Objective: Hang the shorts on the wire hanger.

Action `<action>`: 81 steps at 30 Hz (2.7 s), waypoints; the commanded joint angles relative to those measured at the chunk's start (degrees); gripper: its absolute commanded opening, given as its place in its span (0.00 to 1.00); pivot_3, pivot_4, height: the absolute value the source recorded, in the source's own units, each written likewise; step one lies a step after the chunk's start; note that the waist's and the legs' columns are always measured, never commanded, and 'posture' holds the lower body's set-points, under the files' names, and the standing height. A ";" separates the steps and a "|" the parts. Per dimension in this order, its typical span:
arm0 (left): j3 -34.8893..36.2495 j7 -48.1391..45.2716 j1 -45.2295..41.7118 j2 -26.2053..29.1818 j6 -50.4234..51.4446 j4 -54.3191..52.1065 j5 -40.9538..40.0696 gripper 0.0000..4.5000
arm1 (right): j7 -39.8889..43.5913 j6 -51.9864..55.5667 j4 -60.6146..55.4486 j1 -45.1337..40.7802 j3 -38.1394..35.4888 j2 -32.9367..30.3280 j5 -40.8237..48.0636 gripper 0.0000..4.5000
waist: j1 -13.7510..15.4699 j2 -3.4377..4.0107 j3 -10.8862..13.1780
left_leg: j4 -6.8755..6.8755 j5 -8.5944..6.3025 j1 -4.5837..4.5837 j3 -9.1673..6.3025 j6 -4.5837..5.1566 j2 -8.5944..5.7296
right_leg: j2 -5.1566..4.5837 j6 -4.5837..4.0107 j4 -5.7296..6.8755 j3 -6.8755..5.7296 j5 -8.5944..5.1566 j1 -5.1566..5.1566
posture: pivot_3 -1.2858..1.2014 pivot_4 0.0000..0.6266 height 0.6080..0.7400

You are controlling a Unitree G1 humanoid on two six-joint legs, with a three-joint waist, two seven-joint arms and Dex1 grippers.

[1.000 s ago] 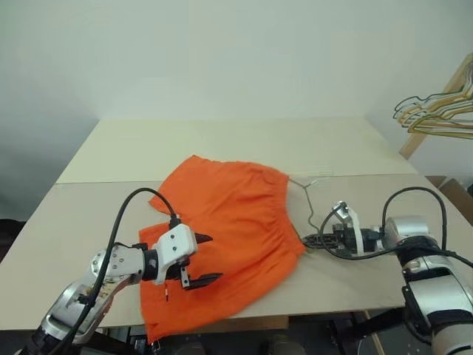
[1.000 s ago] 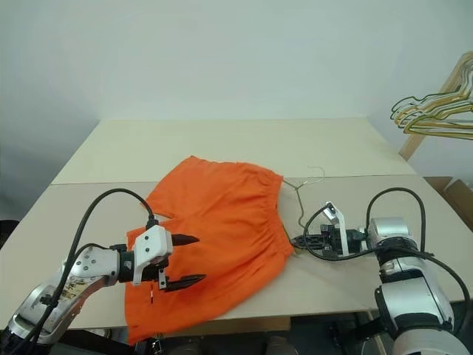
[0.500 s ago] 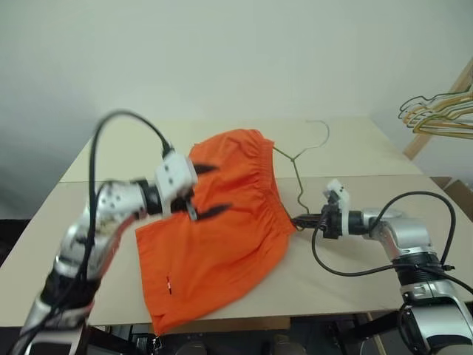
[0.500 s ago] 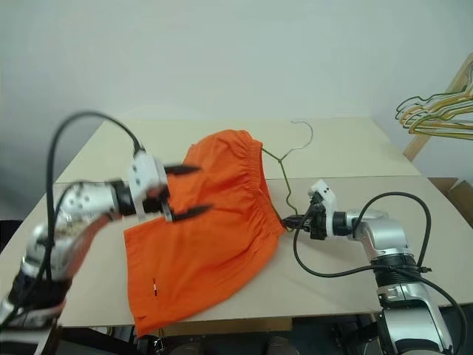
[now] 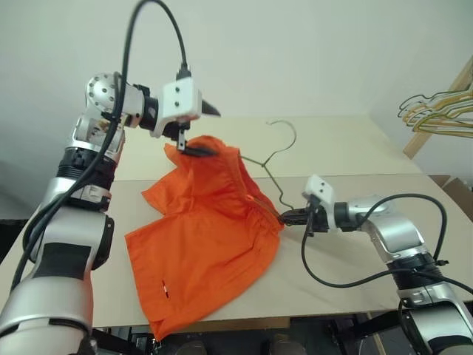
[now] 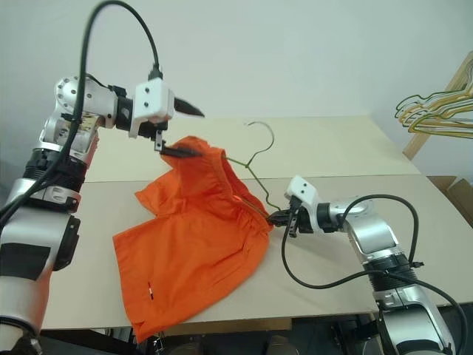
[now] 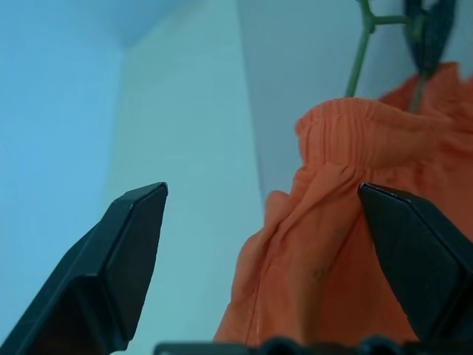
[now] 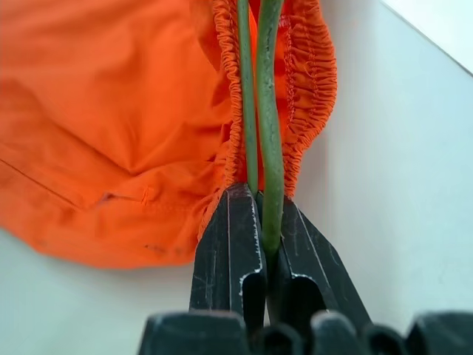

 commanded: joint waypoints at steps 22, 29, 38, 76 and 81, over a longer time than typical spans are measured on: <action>-11.90 -4.21 -2.98 -0.87 -5.02 8.71 2.24 0.47 | -3.34 -6.37 -6.87 -0.57 2.34 1.12 -5.81 0.00 | -0.37 -0.02 0.02 | 0.41 -0.12 -0.39 -0.26 0.22 0.02 | -0.03 0.05 0.02 -0.15 0.02 -0.06 | 0.54 0.00 1.00; -11.92 -4.21 -3.15 -1.86 -5.91 9.86 3.09 0.01 | -4.16 -7.97 -8.28 0.09 2.54 0.84 -7.44 0.00 | -0.75 -0.02 0.02 | 0.43 -0.12 -0.39 -0.28 0.23 0.02 | -0.03 0.05 0.03 -0.16 0.02 -0.06 | 0.53 0.00 1.00; -16.10 -4.21 -3.18 1.50 -7.60 9.10 1.80 0.00 | -6.61 -16.52 -8.62 3.08 0.58 1.20 -9.11 0.24 | -1.05 -0.02 0.02 | 0.45 -0.13 -0.40 -0.28 0.23 0.02 | -0.04 0.06 0.04 -0.16 0.02 -0.08 | 0.53 0.00 1.00; -2.61 -4.21 1.28 6.48 -4.15 4.04 0.15 0.00 | -7.55 3.68 0.74 7.55 -7.83 12.74 10.59 0.74 | -0.63 -0.04 0.03 | 0.55 -0.17 -0.47 -0.35 0.31 -0.01 | -0.05 0.20 0.15 -0.18 0.10 0.00 | 0.55 0.00 1.00; -2.21 -4.21 1.89 6.53 -4.00 3.66 0.17 0.00 | -10.58 2.27 7.01 4.13 -7.43 16.54 9.40 0.74 | -0.96 -0.04 0.03 | 0.58 -0.16 -0.44 -0.33 0.30 -0.01 | -0.05 0.20 0.40 -0.16 0.10 -0.01 | 0.55 0.00 1.00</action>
